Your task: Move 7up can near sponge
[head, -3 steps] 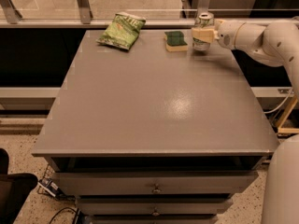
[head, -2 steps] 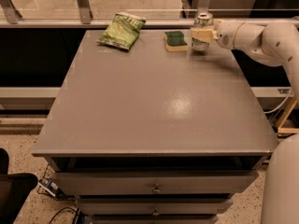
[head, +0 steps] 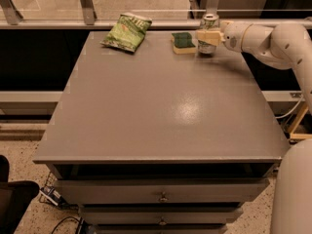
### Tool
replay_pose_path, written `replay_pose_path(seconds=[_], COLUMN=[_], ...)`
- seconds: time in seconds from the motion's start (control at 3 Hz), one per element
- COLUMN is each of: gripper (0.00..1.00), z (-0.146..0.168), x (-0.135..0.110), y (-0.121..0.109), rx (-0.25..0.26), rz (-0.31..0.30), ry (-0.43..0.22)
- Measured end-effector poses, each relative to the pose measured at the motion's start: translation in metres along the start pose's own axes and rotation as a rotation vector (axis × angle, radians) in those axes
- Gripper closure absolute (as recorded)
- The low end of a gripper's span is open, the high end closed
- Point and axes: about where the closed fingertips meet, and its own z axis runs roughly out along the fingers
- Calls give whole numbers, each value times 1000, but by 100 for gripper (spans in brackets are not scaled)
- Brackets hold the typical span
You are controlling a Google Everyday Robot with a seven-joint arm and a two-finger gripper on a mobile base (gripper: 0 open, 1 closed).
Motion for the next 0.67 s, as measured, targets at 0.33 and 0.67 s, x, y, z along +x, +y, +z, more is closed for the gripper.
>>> replay_pose_path(seconds=[0.33, 0.67], gripper=[0, 0], z=[3, 3], x=[0, 0], y=[2, 2], rx=[-4, -4], rz=[1, 1], ry=[0, 0])
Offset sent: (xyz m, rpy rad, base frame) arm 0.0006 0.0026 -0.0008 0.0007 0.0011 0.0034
